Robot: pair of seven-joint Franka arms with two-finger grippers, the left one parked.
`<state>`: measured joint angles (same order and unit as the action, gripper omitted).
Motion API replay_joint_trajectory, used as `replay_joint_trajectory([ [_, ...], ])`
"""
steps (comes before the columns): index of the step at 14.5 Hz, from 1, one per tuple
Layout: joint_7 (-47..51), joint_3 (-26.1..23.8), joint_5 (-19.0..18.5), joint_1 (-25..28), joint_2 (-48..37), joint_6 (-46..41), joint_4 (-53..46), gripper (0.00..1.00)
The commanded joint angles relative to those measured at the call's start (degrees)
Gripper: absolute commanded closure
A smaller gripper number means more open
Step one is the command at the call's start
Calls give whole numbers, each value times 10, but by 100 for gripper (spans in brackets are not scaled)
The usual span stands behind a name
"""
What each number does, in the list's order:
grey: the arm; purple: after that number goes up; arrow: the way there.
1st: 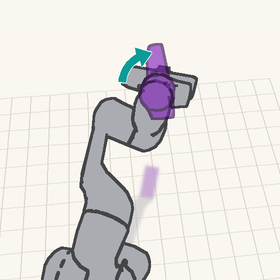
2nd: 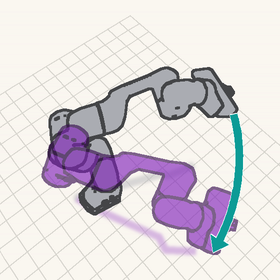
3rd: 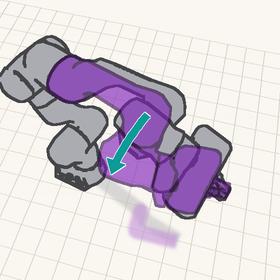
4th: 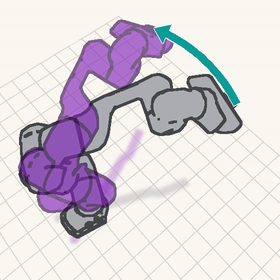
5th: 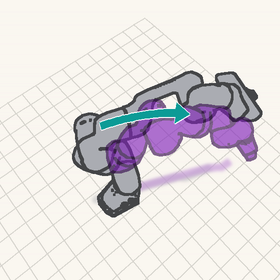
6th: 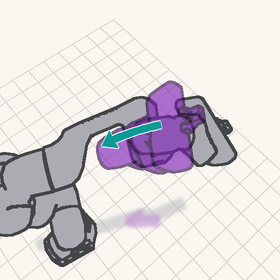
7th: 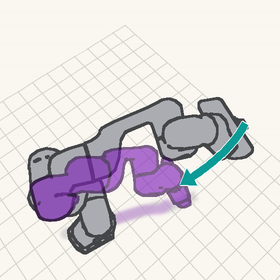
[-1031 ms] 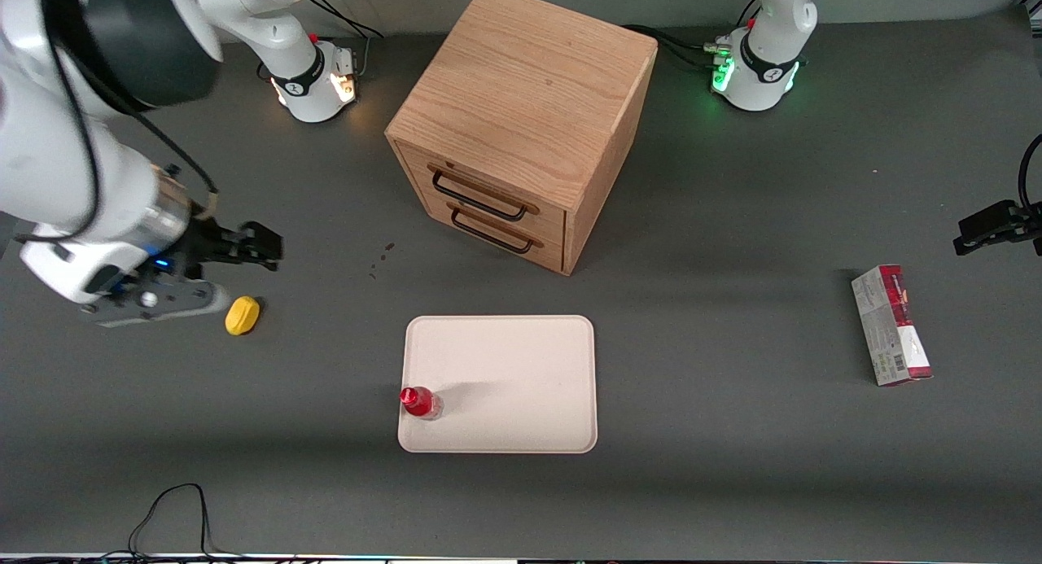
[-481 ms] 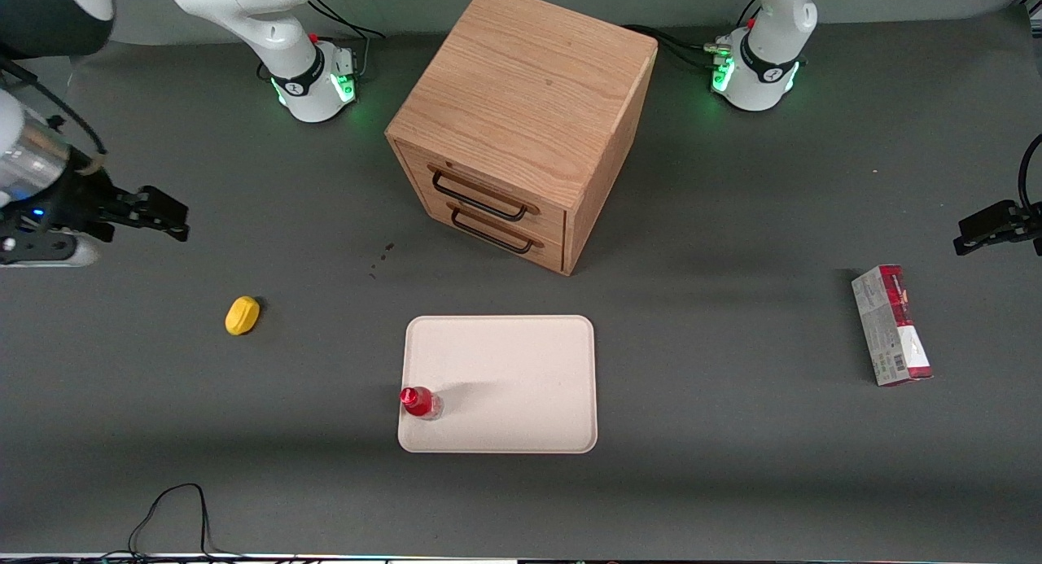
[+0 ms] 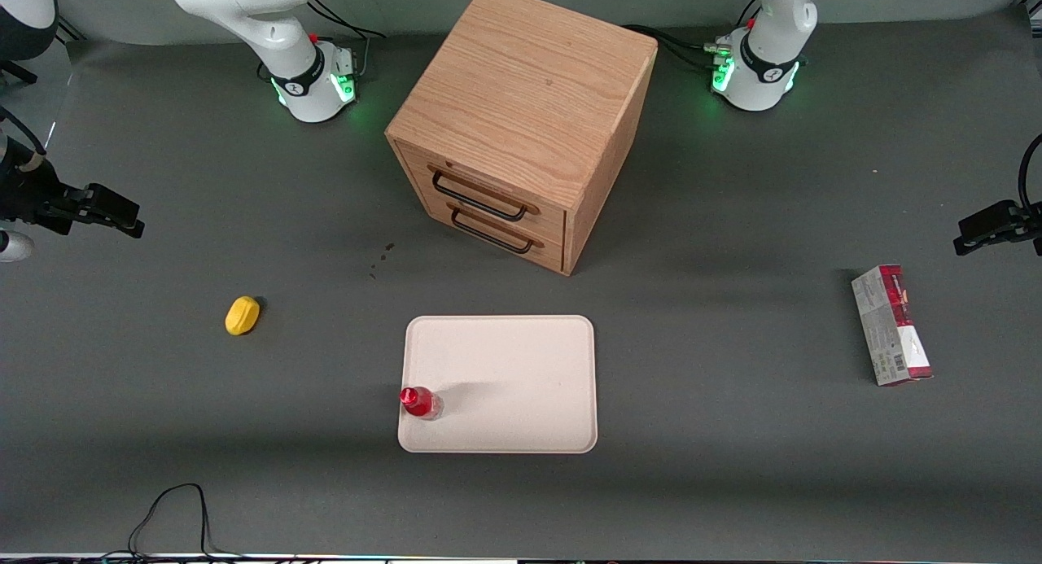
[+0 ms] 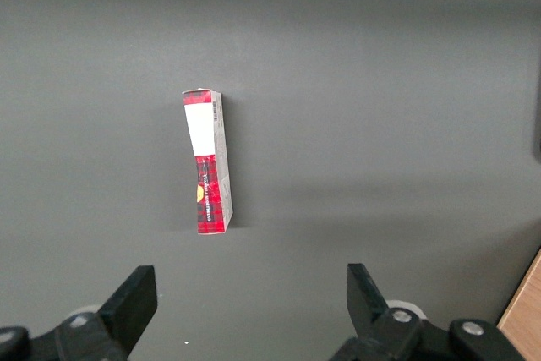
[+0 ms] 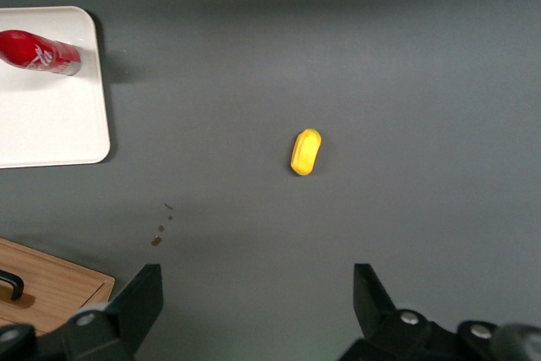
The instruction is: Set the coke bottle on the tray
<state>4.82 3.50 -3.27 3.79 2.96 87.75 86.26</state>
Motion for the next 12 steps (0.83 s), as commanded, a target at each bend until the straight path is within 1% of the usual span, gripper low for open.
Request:
replay_joint_trajectory([
  [1,-30,11,12,-1,-15,15,21,0],
  [3,-42,29,15,0,-15,20,20,0],
  [12,-40,34,14,3,-16,15,18,0],
])
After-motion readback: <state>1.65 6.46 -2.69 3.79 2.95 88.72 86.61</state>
